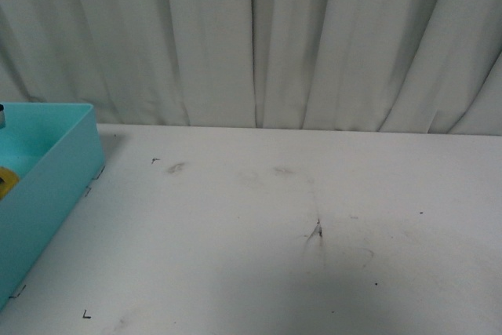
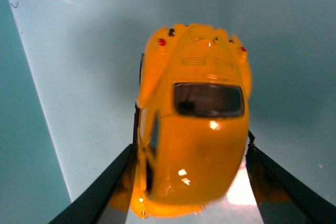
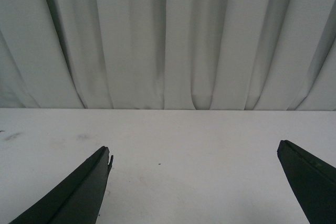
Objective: Wind up and store yellow beetle toy
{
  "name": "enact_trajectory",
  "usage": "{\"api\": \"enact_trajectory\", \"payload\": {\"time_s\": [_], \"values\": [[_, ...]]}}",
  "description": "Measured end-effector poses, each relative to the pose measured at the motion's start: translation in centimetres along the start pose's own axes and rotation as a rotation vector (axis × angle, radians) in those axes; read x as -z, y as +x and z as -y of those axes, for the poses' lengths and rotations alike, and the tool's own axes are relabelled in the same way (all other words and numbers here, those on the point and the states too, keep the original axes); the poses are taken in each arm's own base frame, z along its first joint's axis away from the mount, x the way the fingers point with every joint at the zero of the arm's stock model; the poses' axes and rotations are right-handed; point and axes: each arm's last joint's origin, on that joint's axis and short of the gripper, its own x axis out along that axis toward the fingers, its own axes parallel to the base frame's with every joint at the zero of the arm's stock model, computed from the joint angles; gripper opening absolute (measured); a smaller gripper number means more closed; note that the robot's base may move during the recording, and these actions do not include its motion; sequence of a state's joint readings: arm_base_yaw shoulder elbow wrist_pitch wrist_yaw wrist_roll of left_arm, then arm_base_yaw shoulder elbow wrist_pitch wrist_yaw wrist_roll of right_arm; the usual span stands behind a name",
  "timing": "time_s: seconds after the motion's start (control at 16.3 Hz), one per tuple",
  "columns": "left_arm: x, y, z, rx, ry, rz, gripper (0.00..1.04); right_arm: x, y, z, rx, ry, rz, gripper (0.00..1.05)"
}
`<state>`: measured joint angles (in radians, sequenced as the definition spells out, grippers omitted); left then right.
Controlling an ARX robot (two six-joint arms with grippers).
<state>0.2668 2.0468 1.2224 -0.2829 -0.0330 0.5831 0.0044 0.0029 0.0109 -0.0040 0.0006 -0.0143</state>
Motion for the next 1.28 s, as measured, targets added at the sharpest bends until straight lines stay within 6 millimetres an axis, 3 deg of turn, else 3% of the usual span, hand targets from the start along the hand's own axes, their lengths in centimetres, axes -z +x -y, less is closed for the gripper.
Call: {"api": "enact_trajectory", "payload": {"time_s": [0.24,0.67,0.98,1.04,1.1,1.28], "values": [[-0.3,-0.7,-0.1,0.023,-0.012,0.035,1.00,0.0,0.0,0.0,0.000,0.000,0.000,0.98],[-2.1,-9.1,-1.3,0.005,-0.093,0.457,0.98,0.0,0.0,0.0,0.000,0.000,0.000,0.98],[-1.4,-15.9,0.0,-0.053,-0.087,0.679,0.97,0.0,0.0,0.0,0.000,0.000,0.000,0.98],[-1.4,-17.0,0.7,-0.135,-0.134,0.860,0.89,0.0,0.0,0.0,0.000,0.000,0.000,0.98],[-0.1,-18.1,2.8,-0.146,-0.204,0.992,0.78,0.0,0.0,0.0,0.000,0.000,0.000,0.98],[4.2,-18.5,6.7,-0.090,-0.341,1.168,0.44,0.0,0.0,0.0,0.000,0.000,0.000,0.98]]}}
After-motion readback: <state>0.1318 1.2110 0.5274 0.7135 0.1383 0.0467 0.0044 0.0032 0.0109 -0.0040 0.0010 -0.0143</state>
